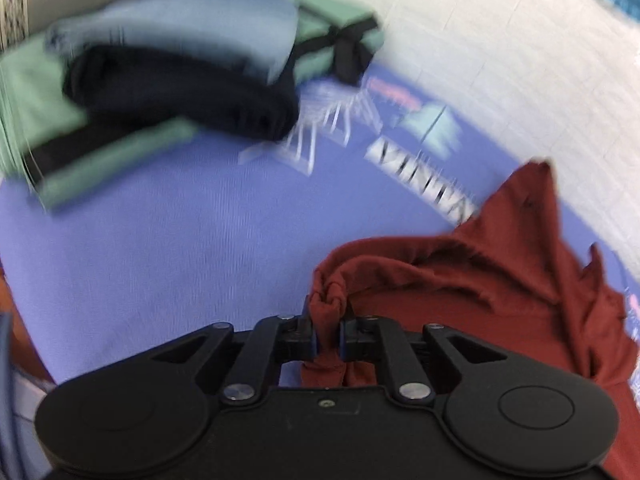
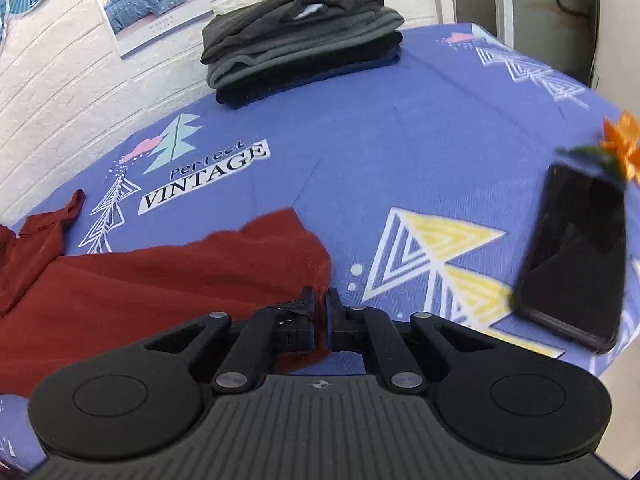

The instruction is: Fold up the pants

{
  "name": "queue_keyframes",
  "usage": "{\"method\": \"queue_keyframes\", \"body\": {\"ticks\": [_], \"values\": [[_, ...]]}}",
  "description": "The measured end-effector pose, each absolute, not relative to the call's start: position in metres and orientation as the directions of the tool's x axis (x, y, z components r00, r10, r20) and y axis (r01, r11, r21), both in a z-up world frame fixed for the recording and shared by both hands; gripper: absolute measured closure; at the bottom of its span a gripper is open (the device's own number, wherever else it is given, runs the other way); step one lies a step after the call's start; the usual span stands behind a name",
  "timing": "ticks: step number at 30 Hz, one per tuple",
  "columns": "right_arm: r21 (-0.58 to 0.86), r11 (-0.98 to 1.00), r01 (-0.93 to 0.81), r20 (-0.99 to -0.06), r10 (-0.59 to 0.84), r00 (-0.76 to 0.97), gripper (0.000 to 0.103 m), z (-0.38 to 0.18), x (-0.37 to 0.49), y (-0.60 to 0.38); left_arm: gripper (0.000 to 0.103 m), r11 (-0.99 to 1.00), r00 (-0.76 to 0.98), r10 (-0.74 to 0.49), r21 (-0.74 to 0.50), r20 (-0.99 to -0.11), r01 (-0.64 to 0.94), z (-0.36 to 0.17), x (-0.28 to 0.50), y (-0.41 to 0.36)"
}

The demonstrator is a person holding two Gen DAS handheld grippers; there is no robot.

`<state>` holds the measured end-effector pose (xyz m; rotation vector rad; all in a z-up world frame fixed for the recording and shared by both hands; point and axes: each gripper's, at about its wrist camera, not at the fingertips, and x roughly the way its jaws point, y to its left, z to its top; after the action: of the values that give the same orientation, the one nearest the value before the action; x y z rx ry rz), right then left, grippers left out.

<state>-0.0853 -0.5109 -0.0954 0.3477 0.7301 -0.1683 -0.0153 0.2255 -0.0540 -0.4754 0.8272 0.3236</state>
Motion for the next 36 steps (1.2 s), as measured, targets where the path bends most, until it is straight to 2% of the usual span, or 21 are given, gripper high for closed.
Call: {"method": "queue_keyframes", "body": {"ticks": [1, 2, 3, 4, 5, 7, 8, 12, 14, 15, 16, 17, 18, 20, 22, 23, 24, 25, 26, 31, 36], "values": [[0.235, 0.938, 0.256, -0.68, -0.03, 0.733, 0.089, -0.093, -0.084, -0.51, 0.1, 0.849, 0.647, 0.1, -0.275, -0.756, -0.452, -0.054, -0.016, 0.225], [0.204, 0.945, 0.255, -0.684, -0.049, 0.728, 0.077, -0.089, -0.083, -0.509, 0.09, 0.851, 0.648, 0.109, -0.266, -0.754, -0.452, -0.051, -0.017, 0.225], [0.167, 0.949, 0.267, -0.679, -0.086, 0.729, 0.059, -0.084, -0.082, -0.508, 0.071, 0.853, 0.648, 0.12, -0.256, -0.752, -0.455, -0.048, -0.018, 0.225], [0.132, 0.951, 0.281, -0.661, -0.127, 0.739, 0.056, -0.078, -0.081, -0.509, 0.058, 0.851, 0.647, 0.137, -0.246, -0.75, -0.465, -0.043, -0.019, 0.224], [0.121, 0.953, 0.279, -0.638, -0.141, 0.757, 0.048, -0.073, -0.08, -0.509, 0.052, 0.85, 0.655, 0.149, -0.243, -0.741, -0.468, -0.037, -0.021, 0.224], [0.145, 0.955, 0.258, -0.601, -0.121, 0.79, 0.03, -0.066, -0.074, -0.512, 0.02, 0.844, 0.685, 0.144, -0.273, -0.715, -0.462, -0.027, -0.027, 0.225], [0.159, 0.956, 0.246, -0.596, -0.106, 0.796, 0.02, -0.065, -0.067, -0.512, 0.014, 0.841, 0.696, 0.143, -0.285, -0.703, -0.461, -0.022, -0.029, 0.225], [0.156, 0.969, 0.191, -0.608, -0.058, 0.792, 0.018, -0.078, -0.033, -0.507, 0.0, 0.856, 0.721, 0.167, -0.264, -0.673, -0.445, -0.006, -0.03, 0.217], [0.178, 0.969, 0.172, -0.628, -0.023, 0.778, 0.019, -0.088, -0.02, -0.505, 0.0, 0.857, 0.721, 0.187, -0.247, -0.667, -0.452, -0.002, -0.032, 0.215], [0.191, 0.969, 0.16, -0.651, 0.003, 0.759, 0.047, -0.093, -0.015, -0.504, 0.0, 0.856, 0.719, 0.197, -0.24, -0.666, -0.457, 0.0, -0.033, 0.215], [0.203, 0.97, 0.136, -0.662, 0.034, 0.749, 0.084, -0.097, -0.013, -0.501, 0.0, 0.854, 0.716, 0.207, -0.234, -0.667, -0.464, 0.002, -0.035, 0.215], [0.186, 0.971, 0.151, -0.648, 0.006, 0.761, 0.097, -0.097, -0.014, -0.499, 0.0, 0.853, 0.714, 0.213, -0.229, -0.667, -0.468, 0.004, -0.036, 0.216], [0.157, 0.964, 0.212, -0.649, -0.061, 0.758, 0.098, -0.096, -0.013, -0.501, 0.0, 0.854, 0.717, 0.216, -0.228, -0.663, -0.468, 0.007, -0.038, 0.216], [0.19, 0.944, 0.27, -0.643, -0.088, 0.761, 0.095, -0.094, -0.011, -0.509, 0.0, 0.848, 0.729, 0.212, -0.249, -0.652, -0.469, 0.013, -0.041, 0.216], [0.183, 0.951, 0.249, -0.613, -0.087, 0.786, 0.076, -0.083, -0.012, -0.503, 0.0, 0.856, 0.744, 0.191, -0.263, -0.64, -0.446, 0.023, -0.042, 0.214], [0.147, 0.961, 0.236, -0.583, -0.108, 0.805, 0.057, -0.075, -0.013, -0.494, 0.0, 0.868, 0.756, 0.191, -0.253, -0.626, -0.428, 0.03, -0.041, 0.209], [0.112, 0.968, 0.223, -0.553, -0.126, 0.824, 0.029, -0.066, -0.013, -0.485, 0.0, 0.881, 0.77, 0.194, -0.237, -0.608, -0.409, 0.037, -0.041, 0.204], [0.095, 0.974, 0.205, -0.521, -0.127, 0.844, 0.016, -0.056, -0.012, -0.476, 0.0, 0.895, 0.784, 0.194, -0.221, -0.589, -0.388, 0.043, -0.039, 0.198], [0.104, 0.98, 0.168, -0.493, -0.096, 0.865, 0.012, -0.047, -0.009, -0.468, 0.0, 0.91, 0.799, 0.188, -0.206, -0.572, -0.361, 0.047, -0.037, 0.191], [0.276, 0.951, -0.139, -0.431, 0.251, 0.867, 0.012, -0.024, 0.035, -0.414, 0.0, 0.977, 0.813, 0.112, -0.085, -0.572, -0.194, 0.041, -0.002, 0.146], [0.234, 0.888, -0.395, -0.443, 0.459, 0.77, 0.012, -0.023, 0.081, -0.32, 0.0, 0.997, 0.792, 0.033, 0.073, -0.609, 0.015, 0.005, 0.029, 0.094]]}}
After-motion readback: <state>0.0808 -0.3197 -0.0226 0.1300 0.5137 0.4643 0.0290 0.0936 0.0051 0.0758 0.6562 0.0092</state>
